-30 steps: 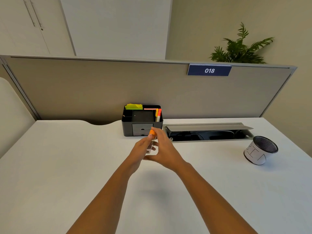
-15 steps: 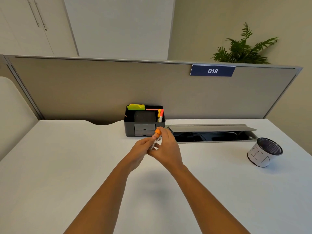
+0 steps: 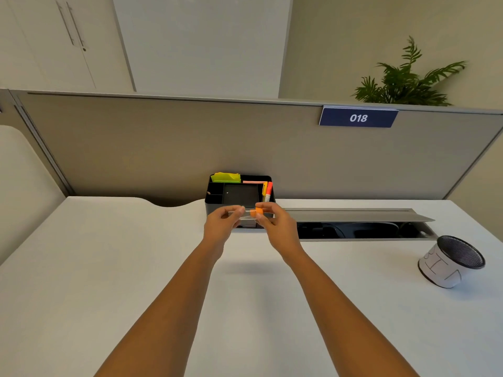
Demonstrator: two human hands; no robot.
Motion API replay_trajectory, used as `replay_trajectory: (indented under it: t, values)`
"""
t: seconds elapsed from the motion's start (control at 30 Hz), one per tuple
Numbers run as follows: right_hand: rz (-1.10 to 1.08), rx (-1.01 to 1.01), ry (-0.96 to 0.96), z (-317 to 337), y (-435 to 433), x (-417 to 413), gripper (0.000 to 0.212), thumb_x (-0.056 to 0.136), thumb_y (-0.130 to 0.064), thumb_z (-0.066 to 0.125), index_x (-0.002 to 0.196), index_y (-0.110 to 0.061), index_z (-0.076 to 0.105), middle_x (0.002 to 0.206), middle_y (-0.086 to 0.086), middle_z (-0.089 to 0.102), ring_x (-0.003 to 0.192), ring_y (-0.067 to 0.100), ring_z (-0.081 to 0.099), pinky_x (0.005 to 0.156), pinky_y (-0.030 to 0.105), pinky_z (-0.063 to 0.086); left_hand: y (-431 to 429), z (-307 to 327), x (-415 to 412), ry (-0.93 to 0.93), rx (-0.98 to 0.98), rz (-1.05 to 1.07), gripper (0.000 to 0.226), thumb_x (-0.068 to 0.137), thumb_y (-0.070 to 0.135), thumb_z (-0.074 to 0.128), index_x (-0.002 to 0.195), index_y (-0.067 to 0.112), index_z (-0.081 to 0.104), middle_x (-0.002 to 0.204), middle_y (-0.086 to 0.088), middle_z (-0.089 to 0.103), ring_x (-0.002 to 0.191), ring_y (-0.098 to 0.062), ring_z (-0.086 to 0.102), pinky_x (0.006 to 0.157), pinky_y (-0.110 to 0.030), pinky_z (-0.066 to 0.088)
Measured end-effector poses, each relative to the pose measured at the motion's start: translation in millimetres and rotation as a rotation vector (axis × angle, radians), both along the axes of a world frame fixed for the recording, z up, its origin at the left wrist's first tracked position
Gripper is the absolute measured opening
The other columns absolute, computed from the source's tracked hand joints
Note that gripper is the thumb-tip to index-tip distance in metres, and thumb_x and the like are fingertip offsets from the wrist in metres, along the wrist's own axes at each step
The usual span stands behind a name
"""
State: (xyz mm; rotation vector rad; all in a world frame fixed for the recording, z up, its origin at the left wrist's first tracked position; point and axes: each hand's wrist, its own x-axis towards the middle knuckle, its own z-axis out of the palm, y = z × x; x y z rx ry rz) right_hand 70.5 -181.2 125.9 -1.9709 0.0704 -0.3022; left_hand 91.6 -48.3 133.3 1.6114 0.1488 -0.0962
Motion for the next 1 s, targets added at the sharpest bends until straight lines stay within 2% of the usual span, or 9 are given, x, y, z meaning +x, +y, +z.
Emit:
replay_trajectory:
  t: [0.07, 0.2, 0.27, 0.4, 0.53, 0.67, 0.87, 1.0]
  values:
    - [-0.027, 0.042, 0.003, 1.6, 2.3, 14.7, 0.026, 0.088, -0.023, 0.059, 0.113, -0.019, 0.059, 0.116, 0.004, 0.064, 0.095, 0.012, 0.058, 0.072, 0.008, 0.042, -0.6, 2.3, 12.3, -0.034, 0.023, 0.049, 0.035, 0.087, 0.024, 0.06, 0.118, 0.009, 0.059, 0.115, -0.011, 0.062, 0.1, -0.021, 0.058, 0.087, -0.029, 0.048]
    - [-0.067, 0.037, 0.001, 4.6, 4.8, 52.5, 0.028, 0.086, -0.019, 0.061, 0.114, -0.015, 0.06, 0.114, 0.006, 0.066, 0.091, 0.009, 0.055, 0.083, 0.02, 0.044, -1.6, 3.2, 43.8, -0.108, 0.145, 0.112, 0.034, 0.089, 0.021, 0.057, 0.121, 0.01, 0.058, 0.119, -0.013, 0.064, 0.11, -0.026, 0.06, 0.096, -0.036, 0.047]
    - [-0.075, 0.045, 0.015, 2.5, 5.7, 75.3, 0.029, 0.086, -0.017, 0.061, 0.115, -0.013, 0.06, 0.115, 0.008, 0.066, 0.092, 0.01, 0.056, 0.085, 0.02, 0.043, -4.4, -0.2, 62.6, -0.142, 0.205, 0.144, 0.033, 0.089, 0.019, 0.057, 0.12, 0.008, 0.059, 0.119, -0.015, 0.065, 0.109, -0.027, 0.06, 0.095, -0.035, 0.046]
    - [-0.079, 0.013, 0.051, -6.0, 6.3, 105.7, 0.03, 0.087, -0.013, 0.06, 0.117, -0.01, 0.06, 0.117, 0.012, 0.065, 0.104, 0.022, 0.061, 0.087, 0.021, 0.043, -8.1, -9.6, 87.9, -0.166, 0.286, 0.184, 0.033, 0.087, 0.016, 0.059, 0.118, 0.005, 0.06, 0.117, -0.017, 0.065, 0.105, -0.027, 0.06, 0.086, -0.026, 0.042]
    - [-0.098, -0.036, 0.09, -23.8, 6.7, 129.4, 0.03, 0.086, -0.013, 0.061, 0.116, -0.01, 0.06, 0.116, 0.012, 0.065, 0.104, 0.022, 0.06, 0.083, 0.02, 0.041, -10.6, -24.0, 110.2, -0.148, 0.36, 0.201, 0.037, 0.087, 0.016, 0.059, 0.122, 0.005, 0.058, 0.12, -0.018, 0.064, 0.107, -0.03, 0.059, 0.089, -0.029, 0.045]
    - [-0.125, -0.069, 0.106, -29.2, 9.0, 132.4, 0.032, 0.086, -0.015, 0.06, 0.118, -0.01, 0.059, 0.116, 0.012, 0.065, 0.104, 0.023, 0.06, 0.082, 0.022, 0.042, -13.2, -25.4, 113.9, -0.159, 0.467, 0.19, 0.04, 0.089, 0.018, 0.057, 0.127, 0.005, 0.054, 0.125, -0.019, 0.061, 0.11, -0.032, 0.058, 0.095, -0.037, 0.046]
    - [-0.157, -0.143, 0.128, -27.5, 9.5, 133.6, 0.033, 0.087, -0.012, 0.058, 0.121, -0.01, 0.058, 0.119, 0.015, 0.063, 0.105, 0.027, 0.06, 0.093, 0.034, 0.048, -21.7, -24.8, 117.9, -0.132, 0.572, 0.162, 0.038, 0.09, 0.013, 0.053, 0.127, 0.002, 0.052, 0.128, -0.018, 0.057, 0.114, -0.03, 0.055, 0.094, -0.03, 0.043]
    - [-0.14, -0.2, 0.111, -26.7, 11.4, 130.6, 0.038, 0.087, -0.009, 0.058, 0.125, -0.011, 0.055, 0.125, 0.014, 0.06, 0.112, 0.028, 0.057, 0.1, 0.04, 0.047, -24.1, -27.3, 115.0, -0.188, 0.657, 0.135, 0.039, 0.093, 0.013, 0.048, 0.131, 0.002, 0.047, 0.132, -0.019, 0.053, 0.117, -0.031, 0.053, 0.096, -0.033, 0.043]
